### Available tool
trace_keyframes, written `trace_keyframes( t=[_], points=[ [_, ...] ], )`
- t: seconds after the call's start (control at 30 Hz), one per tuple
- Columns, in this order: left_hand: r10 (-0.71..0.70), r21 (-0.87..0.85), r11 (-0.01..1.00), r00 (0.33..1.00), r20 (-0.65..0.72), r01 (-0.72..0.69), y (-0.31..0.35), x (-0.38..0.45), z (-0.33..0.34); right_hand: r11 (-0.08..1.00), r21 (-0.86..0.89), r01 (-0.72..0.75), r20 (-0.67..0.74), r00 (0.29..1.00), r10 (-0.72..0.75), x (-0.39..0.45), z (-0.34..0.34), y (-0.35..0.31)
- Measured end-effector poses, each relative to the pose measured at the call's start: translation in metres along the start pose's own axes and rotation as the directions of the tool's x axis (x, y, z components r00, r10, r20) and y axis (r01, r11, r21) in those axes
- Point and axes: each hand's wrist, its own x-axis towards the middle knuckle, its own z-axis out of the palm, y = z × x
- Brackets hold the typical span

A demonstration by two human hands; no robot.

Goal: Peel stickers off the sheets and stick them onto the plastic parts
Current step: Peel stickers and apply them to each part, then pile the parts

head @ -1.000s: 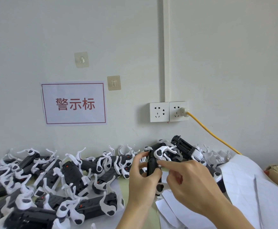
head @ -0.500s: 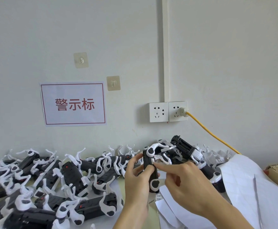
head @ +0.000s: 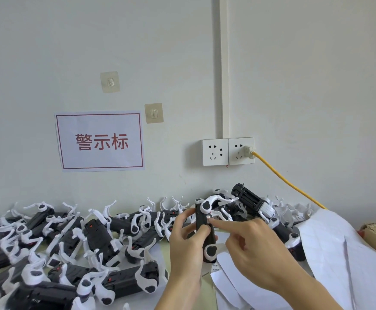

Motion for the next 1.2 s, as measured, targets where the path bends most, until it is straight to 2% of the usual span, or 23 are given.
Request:
trace_keyframes(
  t=[0.13,0.2,0.3,0.4,0.5,0.6,0.67,0.8,0.87,1.03,1.13,1.2],
  points=[
    [-0.003,-0.053,0.999,1.000,-0.019,0.002,0.001,0.001,0.001,0.997,-0.027,-0.070,-0.111,0.992,0.066,0.002,0.003,0.004],
    [-0.006,-0.073,0.997,1.000,-0.027,0.004,0.001,0.001,0.002,0.988,0.037,-0.148,-0.157,0.976,0.152,0.004,0.007,0.009],
    [0.011,-0.044,0.999,0.998,-0.058,-0.014,0.000,0.001,0.002,0.971,0.141,-0.194,-0.106,0.972,0.209,0.004,0.013,0.012],
    [0.037,0.000,0.999,0.995,-0.098,-0.037,0.000,0.002,0.000,0.964,0.158,-0.214,-0.049,0.973,0.224,0.004,0.016,0.012],
    [0.068,0.047,0.997,0.994,-0.084,-0.065,0.001,0.001,-0.001,0.946,0.224,-0.235,-0.142,0.952,0.270,0.006,0.016,0.012],
    [0.128,0.127,0.984,0.991,-0.032,-0.123,0.000,-0.001,-0.001,0.881,0.404,-0.247,-0.239,0.901,0.363,0.009,0.012,0.013],
    [0.173,0.183,0.967,0.984,0.048,-0.179,0.000,-0.003,0.002,0.810,0.525,-0.261,-0.189,0.892,0.411,0.009,0.007,0.015],
    [0.214,0.276,0.920,0.948,0.237,-0.277,0.001,-0.008,0.007,0.723,0.651,-0.231,-0.022,0.946,0.322,0.006,-0.001,0.020],
    [0.232,0.302,0.901,0.934,0.271,-0.311,0.000,-0.008,0.006,0.689,0.698,-0.192,0.019,0.968,0.251,0.005,-0.002,0.022],
    [0.258,0.299,0.887,0.914,0.313,-0.353,-0.002,-0.005,0.004,0.672,0.726,-0.148,-0.056,0.961,0.272,0.008,0.001,0.023],
    [0.264,0.341,0.876,0.930,0.256,-0.342,-0.006,-0.001,0.003,0.657,0.741,-0.138,-0.114,0.939,0.326,0.008,0.008,0.024],
    [0.217,0.296,0.921,0.965,0.146,-0.252,-0.008,0.001,0.002,0.622,0.775,-0.114,-0.172,0.908,0.381,0.009,0.013,0.025]
  ],
)
